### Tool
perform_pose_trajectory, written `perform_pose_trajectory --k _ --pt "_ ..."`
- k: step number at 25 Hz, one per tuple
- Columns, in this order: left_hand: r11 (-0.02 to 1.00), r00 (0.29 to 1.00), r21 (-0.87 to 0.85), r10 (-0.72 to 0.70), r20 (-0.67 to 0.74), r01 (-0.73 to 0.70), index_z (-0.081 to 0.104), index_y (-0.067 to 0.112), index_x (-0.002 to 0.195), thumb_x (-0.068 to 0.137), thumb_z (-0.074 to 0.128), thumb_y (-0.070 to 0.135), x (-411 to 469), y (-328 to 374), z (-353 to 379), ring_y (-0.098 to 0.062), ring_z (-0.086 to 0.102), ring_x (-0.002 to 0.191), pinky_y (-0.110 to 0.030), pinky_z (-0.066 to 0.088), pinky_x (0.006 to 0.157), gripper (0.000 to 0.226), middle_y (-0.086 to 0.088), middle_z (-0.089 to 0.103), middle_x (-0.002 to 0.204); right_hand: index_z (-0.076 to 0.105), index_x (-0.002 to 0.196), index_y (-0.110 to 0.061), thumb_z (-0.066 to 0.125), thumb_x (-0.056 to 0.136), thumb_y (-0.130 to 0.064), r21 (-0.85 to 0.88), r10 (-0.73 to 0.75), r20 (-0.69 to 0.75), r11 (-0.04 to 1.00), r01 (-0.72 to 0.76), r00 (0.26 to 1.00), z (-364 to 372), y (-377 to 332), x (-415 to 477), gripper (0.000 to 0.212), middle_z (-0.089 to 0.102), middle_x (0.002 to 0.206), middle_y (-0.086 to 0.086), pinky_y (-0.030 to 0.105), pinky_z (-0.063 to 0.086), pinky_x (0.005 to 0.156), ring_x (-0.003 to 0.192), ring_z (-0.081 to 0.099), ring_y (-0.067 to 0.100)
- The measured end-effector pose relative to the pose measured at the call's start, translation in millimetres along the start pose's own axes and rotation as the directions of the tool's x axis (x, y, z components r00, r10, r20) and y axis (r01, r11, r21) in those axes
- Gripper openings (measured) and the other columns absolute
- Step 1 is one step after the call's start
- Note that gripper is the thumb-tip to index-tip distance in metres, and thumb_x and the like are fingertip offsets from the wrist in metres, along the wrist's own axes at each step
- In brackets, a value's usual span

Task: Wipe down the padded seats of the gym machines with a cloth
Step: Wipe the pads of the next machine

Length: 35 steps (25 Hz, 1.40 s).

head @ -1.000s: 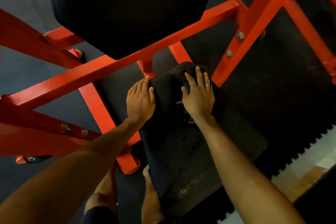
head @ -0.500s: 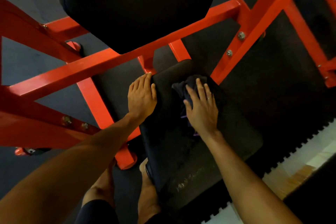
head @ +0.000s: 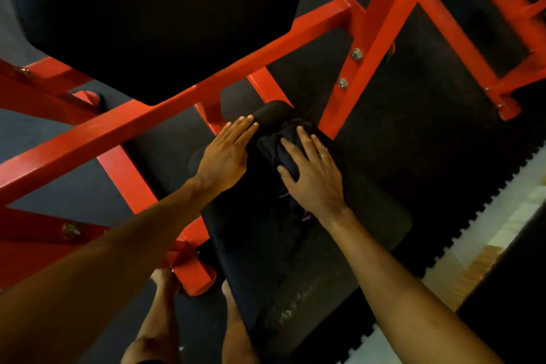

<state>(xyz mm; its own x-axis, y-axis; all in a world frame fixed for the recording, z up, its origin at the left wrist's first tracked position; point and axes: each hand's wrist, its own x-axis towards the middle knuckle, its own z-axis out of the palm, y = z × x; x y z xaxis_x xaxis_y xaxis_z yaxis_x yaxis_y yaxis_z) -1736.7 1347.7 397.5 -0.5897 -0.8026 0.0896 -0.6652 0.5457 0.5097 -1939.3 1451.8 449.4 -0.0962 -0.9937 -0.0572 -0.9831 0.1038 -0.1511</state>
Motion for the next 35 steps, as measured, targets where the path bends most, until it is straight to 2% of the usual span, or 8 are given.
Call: perform_pose_trajectory --k 2,6,11,17,22,27,31,35 --pt "0.999 0.998 -0.011 0.042 0.041 -0.042 0.044 0.001 0.150 0.094 0.038 0.010 21.1 11.4 5.1 -0.030 0.035 0.148 -0.043 0.022 0.125 0.057 -0.015 0.039 0.159 0.044 0.152 -0.035 0.053 0.094 -0.052 0.007 0.123 -0.011 0.992 -0.123 0.992 -2.0 8.5 26.0 0.061 0.028 0.167 0.000 0.045 0.039 0.115 0.147 0.035 0.031" --pt "0.999 0.994 -0.033 0.014 0.113 -0.010 0.032 0.000 0.155 0.104 0.034 0.021 54.9 19.3 7.6 -0.032 0.026 0.152 -0.036 0.011 0.125 0.055 -0.017 0.032 0.162 0.039 0.153 -0.034 0.053 0.091 -0.056 0.085 0.323 0.135 0.938 -0.336 0.937 3.5 -7.9 85.9 0.067 0.029 0.166 0.003 0.049 0.032 0.118 0.145 0.038 0.034" --pt "0.988 0.991 0.139 0.053 0.126 -0.071 0.022 0.004 0.159 0.106 0.026 0.039 50.6 16.0 16.2 -0.024 0.016 0.155 -0.036 0.008 0.127 0.064 -0.013 0.018 0.167 0.040 0.152 -0.035 0.053 0.085 -0.068 -0.072 0.167 0.030 0.984 -0.165 0.985 -10.3 42.2 24.0 0.076 0.037 0.161 0.002 0.046 0.043 0.109 0.134 0.051 0.030" --pt "0.979 0.991 0.196 0.036 0.126 -0.060 0.025 0.002 0.158 0.106 0.026 0.039 51.2 22.7 15.5 -0.026 0.018 0.155 -0.041 0.016 0.127 0.064 -0.015 0.020 0.166 0.049 0.146 -0.028 0.056 0.089 -0.058 0.013 0.292 0.058 0.956 -0.293 0.955 -12.9 36.2 49.1 0.064 0.048 0.150 0.001 0.045 0.047 0.100 0.124 0.056 0.032" --pt "0.977 0.987 0.208 0.008 0.159 -0.041 0.021 0.005 0.160 0.105 0.023 0.041 53.3 17.1 16.6 -0.024 0.015 0.156 -0.040 0.013 0.128 0.066 -0.013 0.016 0.167 0.058 0.134 -0.029 0.052 0.093 -0.056 0.153 0.278 0.252 0.934 -0.322 0.927 -24.7 10.7 126.9 0.049 0.062 0.137 0.001 0.040 0.046 0.096 0.122 0.060 0.033" --pt "0.977 0.985 0.211 -0.006 0.174 -0.031 0.016 0.011 0.162 0.106 0.024 0.044 55.0 20.6 14.9 -0.019 0.008 0.156 -0.035 0.008 0.128 0.066 -0.006 0.010 0.169 0.062 0.121 -0.033 0.054 0.090 -0.065 0.164 0.332 0.285 0.907 -0.387 0.899 -38.4 50.3 82.5 0.046 0.067 0.124 -0.004 0.036 0.037 0.081 0.117 0.062 0.028" --pt "0.978 0.985 0.204 0.001 0.175 -0.037 0.017 0.010 0.161 0.105 0.024 0.043 54.9 20.1 13.1 -0.020 0.009 0.156 -0.037 0.010 0.127 0.065 -0.007 0.011 0.169 0.055 0.132 -0.032 0.047 0.094 -0.063 0.056 0.445 0.230 0.882 -0.469 0.865 -37.7 70.0 26.8 0.049 0.061 0.133 0.000 0.048 0.045 0.095 0.118 0.060 0.035" --pt "0.978 0.987 0.206 -0.003 0.162 -0.031 0.018 0.009 0.161 0.106 0.026 0.042 55.8 23.2 14.5 -0.020 0.010 0.156 -0.035 0.007 0.127 0.065 -0.008 0.012 0.169 0.054 0.138 -0.025 0.045 0.095 -0.056 -0.044 0.479 0.178 0.876 -0.480 0.859 -18.4 36.0 57.0 0.054 0.056 0.140 0.008 0.057 0.036 0.109 0.124 0.054 0.042"
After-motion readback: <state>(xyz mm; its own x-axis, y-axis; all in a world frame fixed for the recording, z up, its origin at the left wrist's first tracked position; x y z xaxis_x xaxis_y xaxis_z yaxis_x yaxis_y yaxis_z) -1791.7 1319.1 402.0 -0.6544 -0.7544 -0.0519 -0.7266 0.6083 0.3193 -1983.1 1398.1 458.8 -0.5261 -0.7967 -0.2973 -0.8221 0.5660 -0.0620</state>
